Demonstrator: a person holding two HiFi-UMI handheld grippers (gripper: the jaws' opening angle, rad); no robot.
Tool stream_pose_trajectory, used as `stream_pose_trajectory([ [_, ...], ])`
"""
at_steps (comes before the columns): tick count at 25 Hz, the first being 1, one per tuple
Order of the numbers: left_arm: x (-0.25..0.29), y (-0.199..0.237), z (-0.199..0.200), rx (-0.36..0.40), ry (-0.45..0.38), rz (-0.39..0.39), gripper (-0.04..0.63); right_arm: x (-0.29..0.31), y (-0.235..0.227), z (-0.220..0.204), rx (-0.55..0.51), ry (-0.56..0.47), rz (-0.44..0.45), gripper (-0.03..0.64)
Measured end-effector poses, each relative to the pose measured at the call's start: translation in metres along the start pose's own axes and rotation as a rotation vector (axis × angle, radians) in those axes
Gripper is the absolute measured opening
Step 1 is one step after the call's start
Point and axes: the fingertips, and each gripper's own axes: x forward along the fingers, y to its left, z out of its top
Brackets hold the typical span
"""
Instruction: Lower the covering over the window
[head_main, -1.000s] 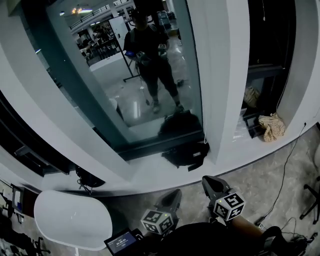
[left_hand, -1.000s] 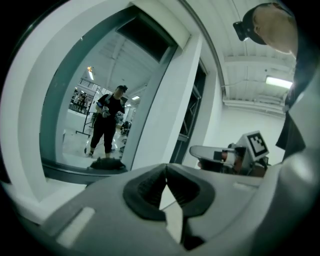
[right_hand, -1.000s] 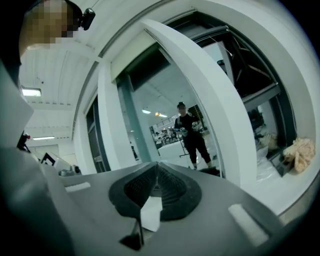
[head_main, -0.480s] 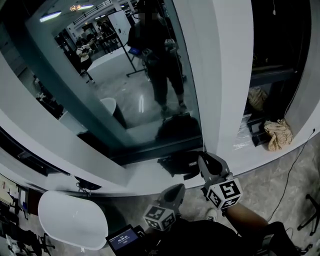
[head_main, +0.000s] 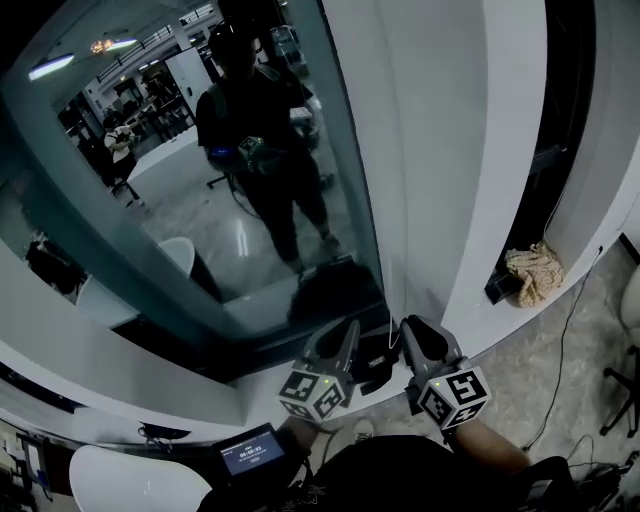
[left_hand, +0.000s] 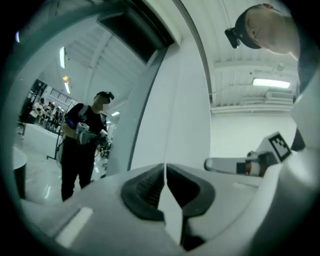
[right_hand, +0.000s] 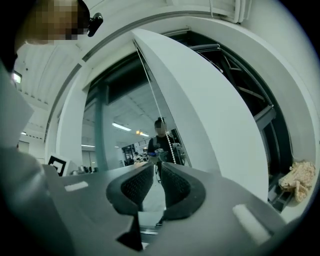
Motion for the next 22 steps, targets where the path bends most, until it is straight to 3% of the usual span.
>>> stream_pose_trajectory([
  [4, 0.057, 0.027, 0.047, 0.047, -0.11, -0.133, 0.018, 0.006, 0.004, -0.007, -0.032, 0.0, -0.063, 0.051],
  [8, 0.106, 0.041, 0.09, 0.004, -0.187, -0.285, 0.02, 0.004, 0.003, -0.014, -0.042, 0.001, -0.146, 0.049],
  [12, 0.146, 0.029, 0.125, -0.038, -0.253, -0.422, 0.026, -0.006, -0.005, -0.017, -0.051, -0.001, -0.224, 0.049],
  [16, 0.165, -0.002, 0.154, -0.029, -0.294, -0.538, 0.111, -0.019, -0.017, -0.019, -0.063, -0.014, -0.298, 0.049],
  [19, 0.167, -0.024, 0.168, -0.033, -0.329, -0.615, 0.131, -0.024, -0.023, -0.019, -0.064, -0.018, -0.333, 0.048],
  [22, 0.168, -0.04, 0.172, -0.009, -0.352, -0.646, 0.167, -0.027, -0.029, -0.017, -0.064, -0.017, -0.343, 0.046],
])
